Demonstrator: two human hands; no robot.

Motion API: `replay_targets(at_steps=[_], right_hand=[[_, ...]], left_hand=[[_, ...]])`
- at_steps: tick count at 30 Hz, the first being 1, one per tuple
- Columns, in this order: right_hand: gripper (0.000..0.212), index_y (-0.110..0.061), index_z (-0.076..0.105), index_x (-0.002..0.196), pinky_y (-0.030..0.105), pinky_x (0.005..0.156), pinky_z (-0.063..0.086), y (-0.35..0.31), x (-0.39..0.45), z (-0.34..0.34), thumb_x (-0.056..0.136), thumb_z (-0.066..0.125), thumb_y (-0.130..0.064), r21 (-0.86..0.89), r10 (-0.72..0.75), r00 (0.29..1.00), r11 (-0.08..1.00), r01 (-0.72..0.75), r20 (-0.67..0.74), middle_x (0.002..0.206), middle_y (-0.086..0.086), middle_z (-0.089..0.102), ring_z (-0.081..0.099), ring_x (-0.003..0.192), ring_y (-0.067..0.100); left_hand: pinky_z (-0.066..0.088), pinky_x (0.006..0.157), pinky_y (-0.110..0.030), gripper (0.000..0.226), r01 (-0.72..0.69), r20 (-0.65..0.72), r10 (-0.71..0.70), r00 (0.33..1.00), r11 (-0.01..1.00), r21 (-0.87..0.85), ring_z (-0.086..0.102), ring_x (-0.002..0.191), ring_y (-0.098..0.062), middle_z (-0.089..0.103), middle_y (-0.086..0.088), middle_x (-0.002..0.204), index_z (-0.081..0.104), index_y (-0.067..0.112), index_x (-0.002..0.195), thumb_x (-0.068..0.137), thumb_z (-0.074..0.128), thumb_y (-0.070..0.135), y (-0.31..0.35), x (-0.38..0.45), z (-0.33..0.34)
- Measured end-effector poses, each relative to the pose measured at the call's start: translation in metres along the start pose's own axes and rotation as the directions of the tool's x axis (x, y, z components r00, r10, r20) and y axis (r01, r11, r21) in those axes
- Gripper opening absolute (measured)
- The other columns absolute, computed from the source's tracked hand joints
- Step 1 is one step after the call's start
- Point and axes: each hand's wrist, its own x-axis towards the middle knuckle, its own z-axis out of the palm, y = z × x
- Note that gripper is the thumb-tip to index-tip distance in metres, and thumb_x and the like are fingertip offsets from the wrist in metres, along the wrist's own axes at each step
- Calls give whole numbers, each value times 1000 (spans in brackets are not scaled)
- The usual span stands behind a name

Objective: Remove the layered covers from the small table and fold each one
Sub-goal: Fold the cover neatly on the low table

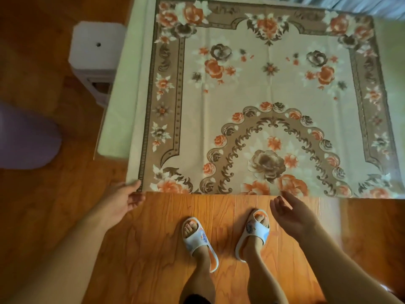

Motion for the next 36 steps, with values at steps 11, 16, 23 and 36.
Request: replay_targets(at_steps=[11, 16, 23, 36], right_hand=[[18, -7, 68, 103, 43, 103, 47, 123, -38, 86, 94, 60, -20, -154, 217, 890, 974, -168, 402, 97, 10, 75, 71, 96, 25], [22, -10, 67, 109, 37, 103, 45, 205, -46, 134, 104, 49, -22, -249, 287, 819, 951, -183, 497, 113, 8, 72, 66, 111, 21], [19, -6, 65, 108, 38, 87, 58, 158, -8, 97, 104, 51, -18, 83, 91, 956, 990, -118, 277, 94, 10, 77, 76, 82, 19], [22, 2, 66, 98, 31, 69, 62, 71, 21, 30, 103, 50, -12, 294, -15, 981, 955, -44, 196, 85, 14, 75, 75, 73, 20]], left_hand=[[57, 90, -41, 20, -144, -192, 107, 975, 970, -193, 73, 98, -25, 75, -10, 106, 65, 14, 115, 99, 61, 24, -8, -49, 27], [56, 92, -40, 19, -60, -190, -50, 981, 846, -530, 69, 105, -26, 69, -14, 114, 54, 10, 121, 107, 47, 20, -12, -51, 44], [60, 92, -39, 30, -112, -281, -57, 958, 829, -549, 71, 106, -24, 71, -13, 116, 52, 10, 132, 107, 47, 27, -6, -44, 43], [55, 88, -36, 31, 227, 205, -126, 971, 767, -600, 70, 100, -20, 75, -8, 112, 68, 15, 118, 104, 53, 37, -56, -45, 258]])
